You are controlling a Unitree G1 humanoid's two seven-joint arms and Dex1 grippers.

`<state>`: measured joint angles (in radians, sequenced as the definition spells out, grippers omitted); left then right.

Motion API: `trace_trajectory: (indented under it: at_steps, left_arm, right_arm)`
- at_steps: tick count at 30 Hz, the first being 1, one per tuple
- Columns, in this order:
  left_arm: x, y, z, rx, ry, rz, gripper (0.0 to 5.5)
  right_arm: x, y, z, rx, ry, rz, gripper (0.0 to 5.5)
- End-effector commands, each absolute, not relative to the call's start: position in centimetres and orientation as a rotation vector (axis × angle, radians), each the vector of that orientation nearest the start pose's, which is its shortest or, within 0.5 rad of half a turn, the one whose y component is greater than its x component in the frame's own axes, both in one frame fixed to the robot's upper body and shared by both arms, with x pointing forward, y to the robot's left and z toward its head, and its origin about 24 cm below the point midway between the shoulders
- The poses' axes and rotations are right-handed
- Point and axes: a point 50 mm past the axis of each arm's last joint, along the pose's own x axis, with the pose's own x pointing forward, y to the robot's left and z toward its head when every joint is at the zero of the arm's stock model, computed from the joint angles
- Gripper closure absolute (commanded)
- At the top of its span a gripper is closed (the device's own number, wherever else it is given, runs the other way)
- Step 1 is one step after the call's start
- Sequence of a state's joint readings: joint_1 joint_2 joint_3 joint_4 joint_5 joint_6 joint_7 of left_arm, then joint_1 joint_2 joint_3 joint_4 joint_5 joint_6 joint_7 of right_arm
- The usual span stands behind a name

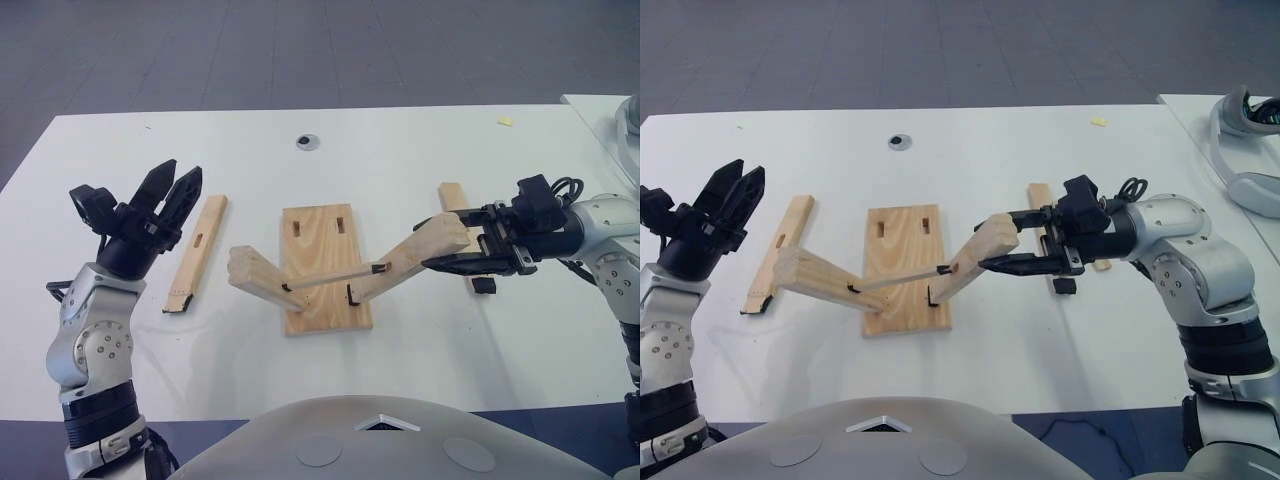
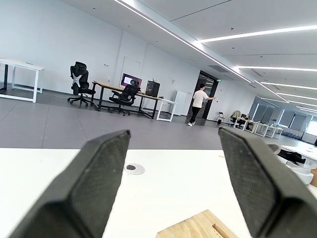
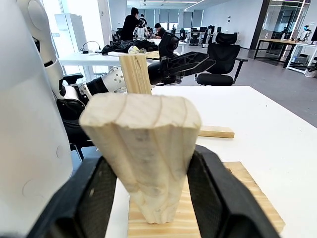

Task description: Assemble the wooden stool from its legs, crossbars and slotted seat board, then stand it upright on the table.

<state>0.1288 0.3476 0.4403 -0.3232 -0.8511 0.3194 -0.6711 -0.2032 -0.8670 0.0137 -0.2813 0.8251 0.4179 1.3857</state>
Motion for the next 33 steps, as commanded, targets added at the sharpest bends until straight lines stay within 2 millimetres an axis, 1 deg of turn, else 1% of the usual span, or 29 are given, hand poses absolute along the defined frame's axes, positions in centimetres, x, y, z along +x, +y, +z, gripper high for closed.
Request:
trace_trajectory:
  at_steps: [1, 4, 7, 13, 16, 18, 20, 23, 26, 30, 33]
  left_arm:
    - [20.2, 25.1, 12.0, -0.364, -0.235, -0.460, 2.20]
    - [20.1, 25.2, 11.9, -0.365, -0.241, -0.443, 2.20]
    - [20.1, 25.2, 11.7, -0.364, -0.244, -0.432, 2.20]
    - [20.3, 25.5, 11.4, -0.357, -0.247, -0.419, 2.20]
    - [20.6, 25.5, 11.3, -0.352, -0.248, -0.424, 2.20]
    - [20.8, 25.3, 11.2, -0.350, -0.248, -0.432, 2.20]
    - [20.9, 25.3, 11.2, -0.347, -0.248, -0.437, 2.20]
    - [20.9, 25.4, 11.2, -0.337, -0.246, -0.436, 2.20]
    - [21.0, 25.4, 11.2, -0.329, -0.246, -0.435, 2.20]
    - [21.2, 25.6, 11.4, -0.324, -0.249, -0.438, 2.20]
    - [21.2, 25.5, 11.3, -0.325, -0.249, -0.437, 2.20]
  right_arm:
    - [21.5, -19.0, 13.8, -0.139, 0.300, 1.631, 3.41]
    - [22.0, -18.2, 14.0, -0.195, 0.287, 1.590, 3.43]
    - [22.3, -17.5, 14.5, -0.199, 0.262, 1.581, 3.43]
    - [22.9, -15.6, 16.5, -0.090, 0.162, 1.599, 3.43]
    - [22.8, -14.8, 16.9, -0.055, 0.159, 1.607, 3.43]
    - [22.7, -14.6, 16.9, -0.048, 0.173, 1.597, 3.43]
    - [22.6, -14.6, 16.5, -0.078, 0.194, 1.582, 3.43]
    - [22.5, -14.7, 15.8, -0.171, 0.209, 1.539, 3.43]
    - [22.6, -14.6, 15.5, -0.262, 0.172, 1.497, 3.43]
    - [22.4, -14.4, 15.3, -0.286, 0.162, 1.494, 3.43]
    - [22.6, -14.4, 15.4, -0.293, 0.163, 1.488, 3.43]
